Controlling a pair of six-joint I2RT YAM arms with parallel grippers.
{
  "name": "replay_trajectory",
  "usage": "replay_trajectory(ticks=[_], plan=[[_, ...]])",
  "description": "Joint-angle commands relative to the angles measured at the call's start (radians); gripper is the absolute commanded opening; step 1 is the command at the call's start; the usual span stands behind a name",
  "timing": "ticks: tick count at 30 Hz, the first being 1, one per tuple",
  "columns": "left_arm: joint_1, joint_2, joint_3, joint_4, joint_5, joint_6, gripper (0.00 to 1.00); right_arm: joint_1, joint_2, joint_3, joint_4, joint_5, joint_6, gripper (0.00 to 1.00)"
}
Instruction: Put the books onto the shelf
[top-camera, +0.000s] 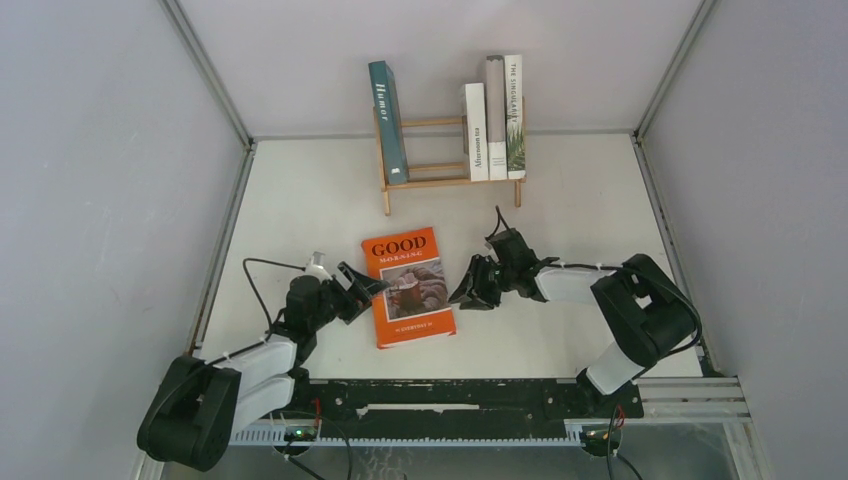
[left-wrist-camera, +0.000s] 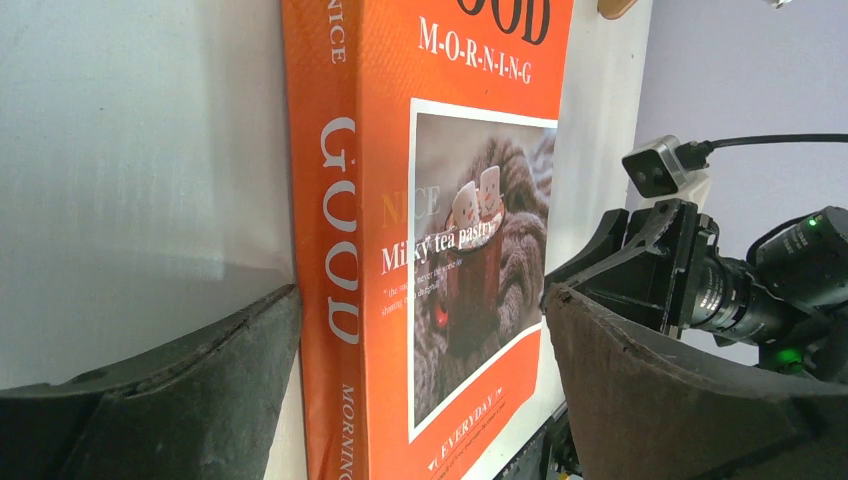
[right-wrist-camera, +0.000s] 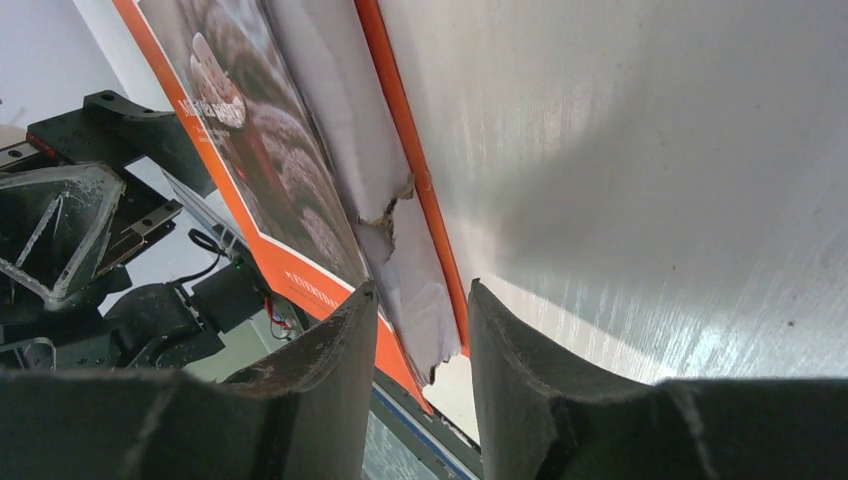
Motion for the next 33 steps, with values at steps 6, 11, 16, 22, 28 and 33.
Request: replay_trajectory(ticks=[6,11,16,22,28,33], plan=[[-0.001,0.051,-0.008,-0.073,0.020,0.040,0.97,0.012,0.037,0.066,0.124,-0.010,0.010,0.46],[-0.002,0.070,0.004,-0.071,0.028,0.046,0.97,0.014,0.058,0.089,0.123,-0.015,0.008,0.45],[-0.001,0.091,0.014,-0.062,0.042,0.049,0.97,0.020,0.086,0.101,0.136,-0.024,0.010,0.45],[-0.002,0.107,0.022,-0.047,0.057,0.049,0.97,0.026,0.115,0.105,0.171,-0.037,0.017,0.40],[-0.001,0.149,0.017,0.002,0.092,0.037,0.97,0.040,0.113,0.112,0.159,-0.048,0.006,0.23],[-0.001,0.154,0.026,-0.010,0.112,0.038,0.97,0.034,0.090,0.112,0.149,-0.066,-0.004,0.02]])
